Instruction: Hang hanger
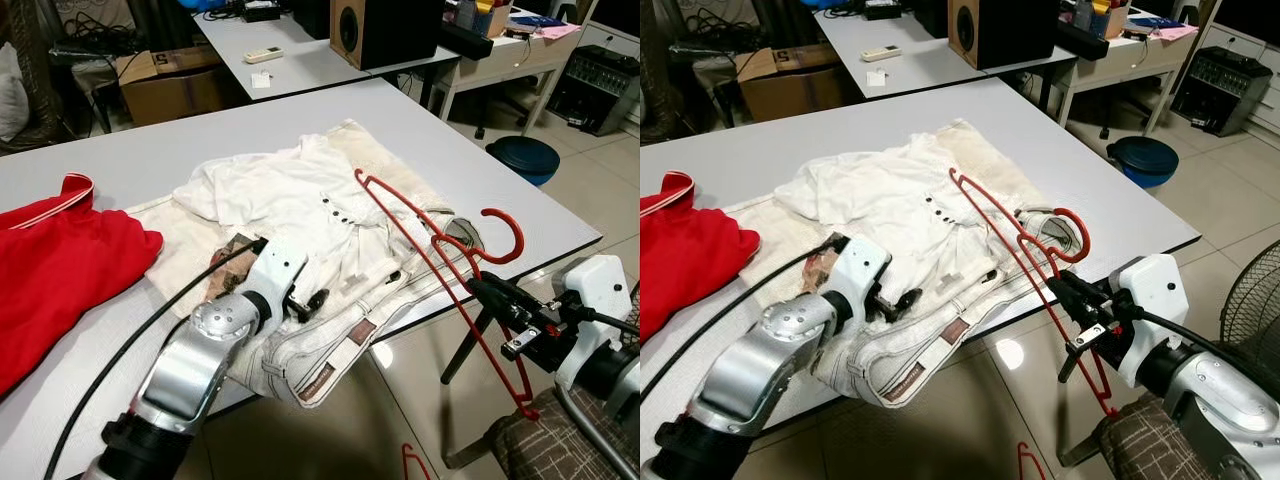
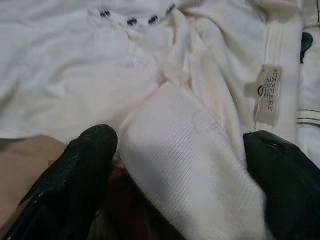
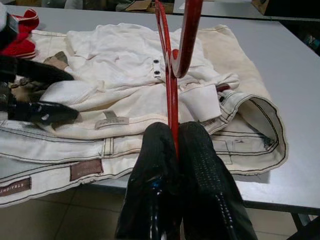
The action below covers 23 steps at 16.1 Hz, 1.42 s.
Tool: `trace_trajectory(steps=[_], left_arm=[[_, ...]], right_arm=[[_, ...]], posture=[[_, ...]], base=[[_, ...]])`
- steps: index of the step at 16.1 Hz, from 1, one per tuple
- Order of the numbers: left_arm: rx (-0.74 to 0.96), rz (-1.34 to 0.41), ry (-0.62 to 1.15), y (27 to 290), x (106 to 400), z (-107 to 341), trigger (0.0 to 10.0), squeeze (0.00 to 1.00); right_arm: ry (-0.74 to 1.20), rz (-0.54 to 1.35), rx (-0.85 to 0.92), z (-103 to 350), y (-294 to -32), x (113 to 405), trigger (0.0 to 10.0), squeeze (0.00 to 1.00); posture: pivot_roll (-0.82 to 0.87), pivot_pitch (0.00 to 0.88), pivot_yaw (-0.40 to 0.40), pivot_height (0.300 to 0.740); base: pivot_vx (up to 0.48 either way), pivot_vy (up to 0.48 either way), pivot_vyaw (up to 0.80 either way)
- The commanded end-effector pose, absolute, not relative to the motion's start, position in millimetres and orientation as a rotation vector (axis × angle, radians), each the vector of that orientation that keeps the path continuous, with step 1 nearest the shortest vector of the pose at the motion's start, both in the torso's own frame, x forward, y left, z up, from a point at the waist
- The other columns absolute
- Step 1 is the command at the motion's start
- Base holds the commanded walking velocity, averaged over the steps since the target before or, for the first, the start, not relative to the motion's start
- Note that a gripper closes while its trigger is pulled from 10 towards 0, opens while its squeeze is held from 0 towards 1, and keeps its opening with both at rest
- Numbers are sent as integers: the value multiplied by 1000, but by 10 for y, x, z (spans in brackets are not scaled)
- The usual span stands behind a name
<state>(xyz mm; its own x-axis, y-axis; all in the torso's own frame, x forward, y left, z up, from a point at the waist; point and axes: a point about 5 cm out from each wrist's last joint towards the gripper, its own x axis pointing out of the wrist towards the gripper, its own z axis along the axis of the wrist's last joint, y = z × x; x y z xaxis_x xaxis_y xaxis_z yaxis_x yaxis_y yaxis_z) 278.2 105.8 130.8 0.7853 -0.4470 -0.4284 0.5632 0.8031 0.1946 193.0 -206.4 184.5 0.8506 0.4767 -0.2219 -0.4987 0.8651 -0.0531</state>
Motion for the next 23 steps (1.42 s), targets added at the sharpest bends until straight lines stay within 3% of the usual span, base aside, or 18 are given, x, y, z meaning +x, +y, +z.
trace_trajectory(steps=[1, 2, 13, 23], left_arm=[[348, -541, 376, 1094, 2777, 1329, 2275, 0], [349, -544, 368, 1089, 2776, 1344, 0, 0], [349, -544, 370, 1128, 2779, 1318, 0, 0], [210, -592, 289, 1079, 2802, 1435, 0, 0]], right_arm=[[199, 539, -122, 1870, -2051, 1940, 10000, 0], [198, 543, -122, 1871, -2045, 1951, 10000, 0], [207, 586, -110, 1825, -1976, 1937, 10000, 0], [233, 640, -106, 1785, -1943, 1872, 10000, 0]], posture=[[-51, 15, 27, 740], [-50, 14, 27, 740], [-37, 15, 34, 740], [-38, 14, 40, 740]], base=[[0, 0, 0], [0, 0, 0], [0, 0, 0], [0, 0, 0]])
